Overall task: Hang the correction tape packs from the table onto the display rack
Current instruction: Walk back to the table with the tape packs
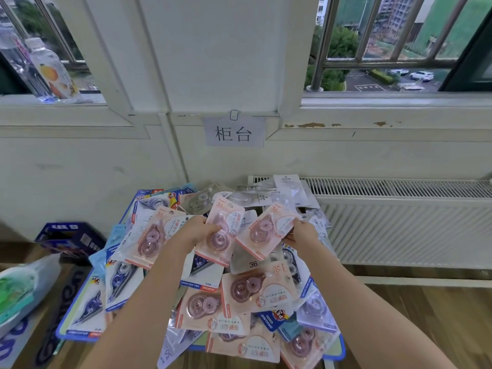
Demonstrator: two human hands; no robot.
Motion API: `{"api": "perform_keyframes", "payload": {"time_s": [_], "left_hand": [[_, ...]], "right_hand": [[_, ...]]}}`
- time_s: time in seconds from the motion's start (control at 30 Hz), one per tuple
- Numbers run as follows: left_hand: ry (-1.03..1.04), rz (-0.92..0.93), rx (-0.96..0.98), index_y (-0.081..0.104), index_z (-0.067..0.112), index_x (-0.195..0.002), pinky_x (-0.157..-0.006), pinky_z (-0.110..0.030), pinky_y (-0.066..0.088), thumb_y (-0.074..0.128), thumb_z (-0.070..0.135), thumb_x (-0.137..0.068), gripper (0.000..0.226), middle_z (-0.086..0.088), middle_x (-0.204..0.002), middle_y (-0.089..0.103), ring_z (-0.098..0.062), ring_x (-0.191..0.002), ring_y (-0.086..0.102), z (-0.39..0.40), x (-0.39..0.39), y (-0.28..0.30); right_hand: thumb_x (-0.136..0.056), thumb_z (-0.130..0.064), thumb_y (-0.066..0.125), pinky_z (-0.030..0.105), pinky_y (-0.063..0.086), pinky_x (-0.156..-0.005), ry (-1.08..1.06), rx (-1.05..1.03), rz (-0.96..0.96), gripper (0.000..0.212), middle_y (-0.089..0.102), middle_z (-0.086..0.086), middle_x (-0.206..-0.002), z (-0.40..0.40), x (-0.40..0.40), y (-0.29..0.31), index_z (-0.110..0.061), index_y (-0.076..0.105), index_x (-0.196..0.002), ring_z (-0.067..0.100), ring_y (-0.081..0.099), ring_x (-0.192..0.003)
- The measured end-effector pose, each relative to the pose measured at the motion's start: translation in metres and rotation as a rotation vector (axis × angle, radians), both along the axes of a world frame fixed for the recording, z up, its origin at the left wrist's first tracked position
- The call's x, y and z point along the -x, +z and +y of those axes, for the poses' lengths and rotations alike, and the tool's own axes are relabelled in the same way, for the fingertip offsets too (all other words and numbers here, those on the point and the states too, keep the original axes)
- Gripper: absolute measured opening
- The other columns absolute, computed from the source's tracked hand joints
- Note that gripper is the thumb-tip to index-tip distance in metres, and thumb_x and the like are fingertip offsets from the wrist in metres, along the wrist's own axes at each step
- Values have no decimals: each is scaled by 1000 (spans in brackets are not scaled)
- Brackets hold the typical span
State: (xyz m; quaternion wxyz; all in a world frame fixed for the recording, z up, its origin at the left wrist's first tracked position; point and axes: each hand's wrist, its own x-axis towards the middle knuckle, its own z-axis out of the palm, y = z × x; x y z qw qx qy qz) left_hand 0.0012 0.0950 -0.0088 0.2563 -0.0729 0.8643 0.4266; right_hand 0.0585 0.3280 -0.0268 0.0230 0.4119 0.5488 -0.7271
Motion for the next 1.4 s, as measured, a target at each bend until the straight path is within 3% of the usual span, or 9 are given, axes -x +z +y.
{"api": "perform_keyframes", "payload": {"time_s": [0.17,0.3,0.43,0.5,0.63,0.87,0.97,1.2,1.4], "left_hand": [[6,27,-140,63,9,-114,-66,-29,52,64,25,-91,29,-10,-100,69,-22,-85,66,5,-3,4],[52,35,-318,62,12,-110,-66,-32,57,61,22,-93,20,-9,-97,70,-22,-80,68,16,-10,9],[77,52,-387,61,21,-104,-92,-48,52,60,24,-94,11,-8,-105,70,-27,-96,68,22,-16,6],[106,64,-419,58,20,-110,-90,-45,53,59,24,-94,16,-7,-106,69,-25,-96,67,24,-18,4],[197,74,-549,59,20,-108,-91,-51,52,64,26,-91,19,-9,-107,69,-29,-98,67,19,-17,6],[161,190,-703,66,13,-107,-97,-51,49,67,23,-88,22,-13,-106,71,-31,-100,66,22,-3,39],[78,213,-758,67,19,-101,-92,-48,51,68,26,-87,17,-10,-104,71,-30,-99,67,38,-3,63],[-232,255,-940,65,19,-87,-77,-36,49,68,27,-87,9,-5,-88,67,-21,-81,61,109,-46,108],[-560,94,-1134,67,10,-103,-81,-35,55,67,20,-83,22,-9,-95,72,-19,-83,68,192,-148,142]], "right_hand": [[-102,-10,37,22,51,-40,-53,235,47,26,59,12,-83,2,2,-1,-2,54,-119,23,56,-70],[-102,-19,39,27,55,-43,-91,449,57,24,65,12,-77,-3,6,2,-4,57,-99,24,59,-73],[-98,-47,41,41,57,-83,106,549,89,51,68,19,-109,-10,8,1,-3,58,-115,32,64,-102],[-98,-31,49,39,60,-67,212,534,123,30,69,17,-99,-14,6,9,-4,60,-107,30,66,-89],[-89,1,57,31,57,-53,323,442,196,30,65,16,-103,-16,2,20,-5,54,-119,28,66,-82],[-87,5,59,34,58,-60,226,199,426,25,73,13,-94,-11,-12,53,-1,60,-111,24,71,-76],[-84,4,62,36,58,-70,98,140,520,28,69,18,-105,-4,-31,73,-3,61,-110,27,69,-86],[-70,0,70,29,58,-79,-198,-219,644,24,75,2,-83,24,-127,137,-11,65,-91,18,71,-80],[-72,-2,72,31,56,-80,-476,-501,627,29,74,5,-92,45,-272,181,-12,66,-98,19,71,-85]]}}
